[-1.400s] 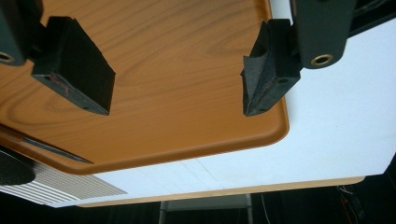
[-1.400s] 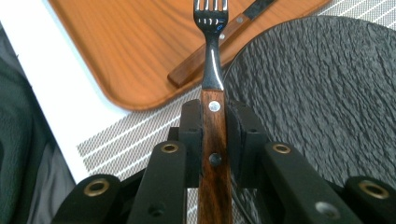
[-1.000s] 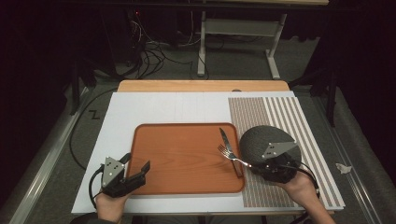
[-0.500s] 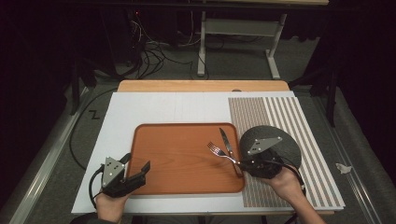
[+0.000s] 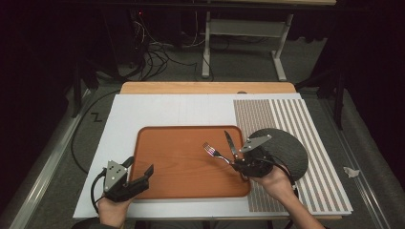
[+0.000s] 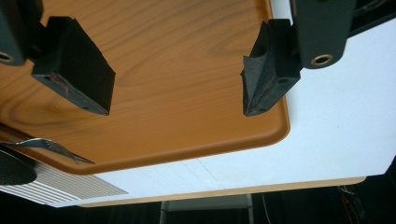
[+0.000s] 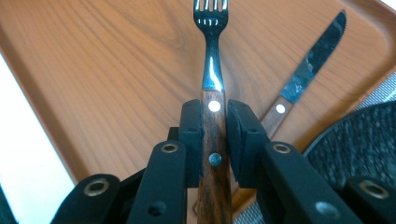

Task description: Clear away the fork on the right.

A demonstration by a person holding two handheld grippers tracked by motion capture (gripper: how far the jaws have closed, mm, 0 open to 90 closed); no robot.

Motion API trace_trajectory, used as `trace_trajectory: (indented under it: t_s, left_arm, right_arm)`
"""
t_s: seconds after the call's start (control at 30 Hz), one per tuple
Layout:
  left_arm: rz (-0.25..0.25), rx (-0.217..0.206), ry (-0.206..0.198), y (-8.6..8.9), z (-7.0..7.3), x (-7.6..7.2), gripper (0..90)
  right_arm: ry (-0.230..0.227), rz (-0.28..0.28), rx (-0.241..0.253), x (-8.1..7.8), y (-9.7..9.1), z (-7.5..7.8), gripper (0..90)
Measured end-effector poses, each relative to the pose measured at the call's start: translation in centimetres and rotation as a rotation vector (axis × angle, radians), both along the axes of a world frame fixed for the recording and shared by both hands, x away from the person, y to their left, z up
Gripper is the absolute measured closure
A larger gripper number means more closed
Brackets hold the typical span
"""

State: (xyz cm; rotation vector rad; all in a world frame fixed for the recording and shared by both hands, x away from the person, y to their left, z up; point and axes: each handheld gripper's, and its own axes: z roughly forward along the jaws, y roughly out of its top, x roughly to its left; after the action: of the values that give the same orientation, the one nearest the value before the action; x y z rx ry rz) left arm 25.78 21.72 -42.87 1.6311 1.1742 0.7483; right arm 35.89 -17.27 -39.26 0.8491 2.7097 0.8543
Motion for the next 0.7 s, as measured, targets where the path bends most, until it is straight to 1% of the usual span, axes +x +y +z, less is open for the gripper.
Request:
trace_trajectory:
  t_s: [0.07, 0.3, 0.5, 0.7]
  left_arm:
    - [0.0, -0.001, -0.001, 0.0, 0.0, 0.0, 25.9]
    - [-0.001, -0.001, 0.0, 0.0, 0.0, 0.0, 26.0]
    - [0.003, -0.001, -0.001, 0.0, 0.0, 0.0, 26.0]
    - [0.002, 0.0, 0.0, 0.0, 0.0, 0.0, 26.0]
  right_arm:
    - [0.007, 0.001, -0.002, 0.3, 0.6, -0.2, 79.2]
    - [0.023, -0.008, -0.006, 0.7, 1.7, -0.6, 79.2]
    - [0.032, -0.03, -0.014, 1.0, 2.3, -0.9, 79.2]
    - [0.039, -0.029, -0.043, 1.0, 3.3, -1.2, 79.2]
